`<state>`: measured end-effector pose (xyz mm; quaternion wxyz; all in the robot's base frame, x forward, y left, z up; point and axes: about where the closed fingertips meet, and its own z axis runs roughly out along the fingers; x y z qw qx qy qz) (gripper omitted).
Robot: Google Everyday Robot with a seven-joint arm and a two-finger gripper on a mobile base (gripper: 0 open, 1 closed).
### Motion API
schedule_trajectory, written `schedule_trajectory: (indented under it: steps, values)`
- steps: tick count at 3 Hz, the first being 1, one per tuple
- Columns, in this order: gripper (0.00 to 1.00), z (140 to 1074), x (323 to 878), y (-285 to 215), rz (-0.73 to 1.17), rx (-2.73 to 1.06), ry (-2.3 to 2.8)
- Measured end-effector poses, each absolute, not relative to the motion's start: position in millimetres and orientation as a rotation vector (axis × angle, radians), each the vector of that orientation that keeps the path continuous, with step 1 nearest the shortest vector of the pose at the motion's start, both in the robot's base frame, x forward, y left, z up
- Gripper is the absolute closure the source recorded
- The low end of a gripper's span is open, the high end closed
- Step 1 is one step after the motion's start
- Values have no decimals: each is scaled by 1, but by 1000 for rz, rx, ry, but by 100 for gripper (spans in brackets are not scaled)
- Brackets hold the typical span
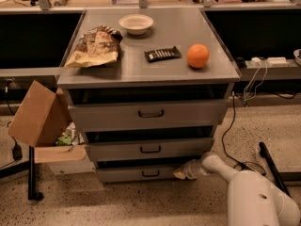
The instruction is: Close bottom drawer
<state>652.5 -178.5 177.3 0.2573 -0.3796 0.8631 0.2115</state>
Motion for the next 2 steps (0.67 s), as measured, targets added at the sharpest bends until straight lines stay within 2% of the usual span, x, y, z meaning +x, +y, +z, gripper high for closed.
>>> schedule_trajectory:
  steps: [2]
  values:
    - [100, 177, 638, -180, 620, -1056, 2334]
